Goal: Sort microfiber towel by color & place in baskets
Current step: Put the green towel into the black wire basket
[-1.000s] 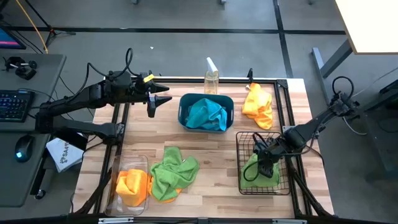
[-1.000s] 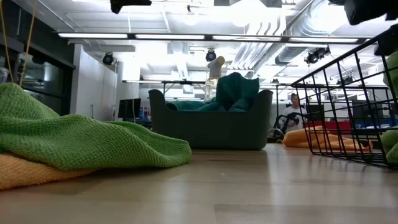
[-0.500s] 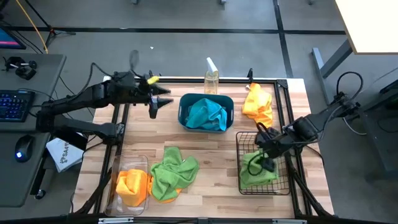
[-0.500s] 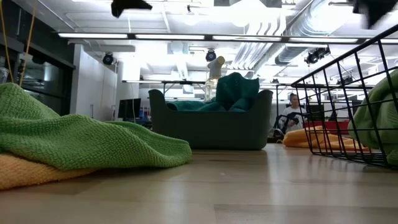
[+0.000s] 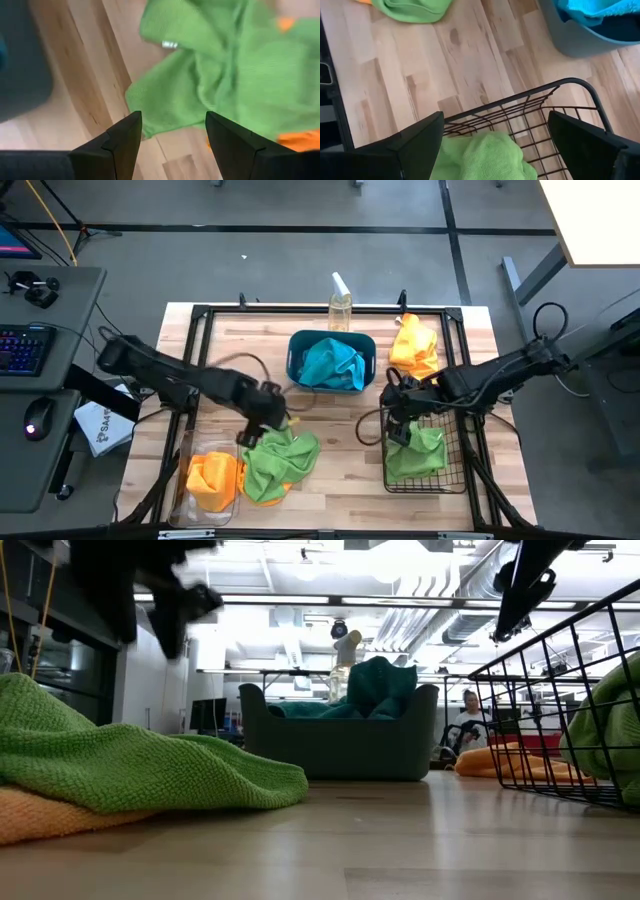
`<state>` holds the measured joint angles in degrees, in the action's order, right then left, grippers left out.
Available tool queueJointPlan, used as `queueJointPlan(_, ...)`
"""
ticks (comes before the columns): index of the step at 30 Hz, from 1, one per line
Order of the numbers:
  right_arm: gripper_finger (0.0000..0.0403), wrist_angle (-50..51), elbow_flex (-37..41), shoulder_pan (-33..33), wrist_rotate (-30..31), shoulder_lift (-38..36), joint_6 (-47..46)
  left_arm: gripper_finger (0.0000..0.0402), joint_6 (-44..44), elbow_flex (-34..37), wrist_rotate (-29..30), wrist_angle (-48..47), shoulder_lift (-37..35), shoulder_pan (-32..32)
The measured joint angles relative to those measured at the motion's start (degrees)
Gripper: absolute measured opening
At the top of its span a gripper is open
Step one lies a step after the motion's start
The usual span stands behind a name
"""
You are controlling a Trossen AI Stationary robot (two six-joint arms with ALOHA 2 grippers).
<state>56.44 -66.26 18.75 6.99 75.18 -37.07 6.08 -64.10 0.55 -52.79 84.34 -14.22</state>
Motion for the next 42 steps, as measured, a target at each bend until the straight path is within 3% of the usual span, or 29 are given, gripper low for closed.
queueJointPlan(9,0.0353,0.03,0.00,-1.14,-1.24,0.55,4.23,0.0209,-6.35,-0.02,2.41,0.74,16.47,0.06)
queueJointPlan(17,0.0353,0.03,0.00,-1.14,-1.21,0.55,3.58,0.0207,-9.04,-0.20,6.45,5.29,22.61,0.06)
queueJointPlan(19,0.0353,0.03,0.00,-1.12,-1.21,0.55,2.66,0.0190,-8.73,-0.26,6.42,5.87,23.03,0.04)
queueJointPlan(21,0.0353,0.03,0.00,-1.12,-1.27,0.55,1.75,0.0144,-7.74,-0.28,5.97,6.20,23.06,0.04)
queueJointPlan(24,0.0353,-0.01,0.00,-1.10,-1.65,0.53,0.96,0.0035,-6.37,-0.04,5.04,5.44,21.37,0.46)
queueJointPlan(25,0.0353,-0.08,0.00,-1.10,-1.91,0.53,0.97,0.0020,-6.62,0.09,4.85,4.59,20.12,1.06)
queueJointPlan(31,0.0353,-3.81,0.00,-1.10,-2.52,0.53,1.42,0.0003,-7.37,-0.18,2.55,-1.12,3.82,4.92)
queueJointPlan(36,0.0353,-14.12,0.00,-1.62,-2.99,0.53,4.41,0.0001,-5.91,-6.08,-1.39,-2.00,-10.41,6.95)
queueJointPlan(39,0.0353,-21.59,0.00,-2.80,-2.96,0.53,6.02,0.0001,-5.94,-11.94,-0.44,-1.15,-13.95,7.54)
queueJointPlan(42,0.0353,-30.29,0.00,-4.51,-1.74,0.50,9.69,0.0001,-4.97,-18.52,4.57,1.07,-14.22,8.01)
